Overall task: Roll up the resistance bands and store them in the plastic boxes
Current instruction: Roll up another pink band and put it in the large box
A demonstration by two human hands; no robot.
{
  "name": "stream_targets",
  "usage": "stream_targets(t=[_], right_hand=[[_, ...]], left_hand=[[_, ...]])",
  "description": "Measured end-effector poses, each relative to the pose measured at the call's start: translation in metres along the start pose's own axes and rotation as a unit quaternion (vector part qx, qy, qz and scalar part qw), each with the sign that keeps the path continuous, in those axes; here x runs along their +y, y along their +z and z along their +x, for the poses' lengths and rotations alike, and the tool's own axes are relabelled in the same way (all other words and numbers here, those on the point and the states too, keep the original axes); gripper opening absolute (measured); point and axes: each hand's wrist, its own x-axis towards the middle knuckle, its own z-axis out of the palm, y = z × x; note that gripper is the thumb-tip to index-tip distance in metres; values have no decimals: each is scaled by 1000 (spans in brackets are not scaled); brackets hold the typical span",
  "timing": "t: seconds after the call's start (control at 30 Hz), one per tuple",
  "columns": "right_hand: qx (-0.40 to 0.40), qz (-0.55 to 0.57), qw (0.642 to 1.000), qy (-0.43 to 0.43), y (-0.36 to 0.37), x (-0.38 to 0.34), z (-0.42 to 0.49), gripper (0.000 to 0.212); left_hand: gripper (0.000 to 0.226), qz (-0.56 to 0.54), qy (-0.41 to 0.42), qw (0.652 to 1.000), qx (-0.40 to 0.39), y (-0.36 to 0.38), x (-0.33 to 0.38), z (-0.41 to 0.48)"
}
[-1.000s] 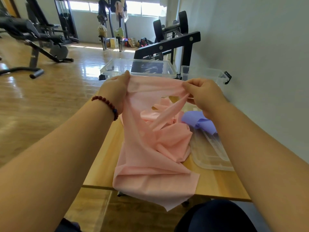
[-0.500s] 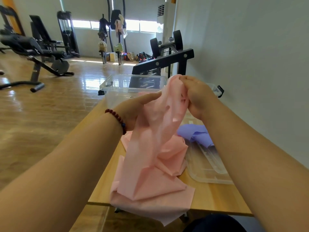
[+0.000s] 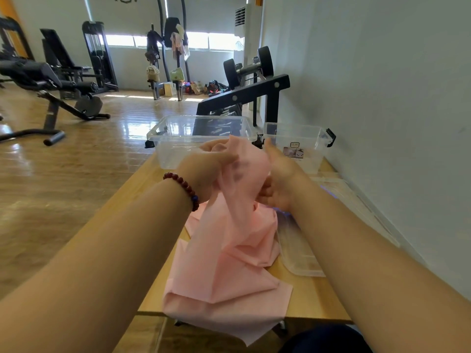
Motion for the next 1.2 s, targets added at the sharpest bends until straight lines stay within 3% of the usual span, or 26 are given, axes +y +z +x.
stream_targets(t=[0.07,0.13,0.2,0.27,0.4,0.6,0.77,0.87,0.9,0.97,1.03,1.1,1.13,1.2], right_hand=[[-13,98,995,-16,5,4,5,62],[21,168,984,-62,7,3,9,35],[51,169,977,-116,3,4,9,6],[21,184,971,-152,0,8,6,17],[-43,177,963,-198,-3,16,-4,30],[-15,95,970,-221,-11,33,-12,52],[8,135,973,-189,-16,43,-22,52],[-31,186,979,-82,-16,43,-24,18],[-41,182,982,-38,-16,42,-22,21],[-33,158,987,14,-13,39,-11,40],[-9,161,987,6,-7,36,-2,32],[12,162,986,-47,-5,32,4,16],[15,162,983,-83,-6,30,7,18],[-10,159,978,-138,-8,25,7,23]], left_hand=[[21,34,1,999,7,-1,-6,-3],[23,21,-7,1000,18,-6,-14,-1],[34,-24,-44,998,36,-13,-20,0],[54,-43,-125,991,25,-20,-21,0],[86,-19,-237,963,-124,-25,-20,-4],[30,-71,-145,984,-80,-5,-21,1],[29,-168,-61,979,-101,-9,-29,-2],[38,-158,3,981,-112,-27,-36,4],[45,-144,12,982,-123,-30,-36,4],[62,-124,5,979,-160,-37,-40,4],[55,-106,-12,980,-167,-37,-39,-4],[34,-80,-38,988,-128,-38,-38,-12],[27,-78,-68,988,-118,-40,-37,-13],[47,-79,-135,982,-108,-44,-38,-14]])
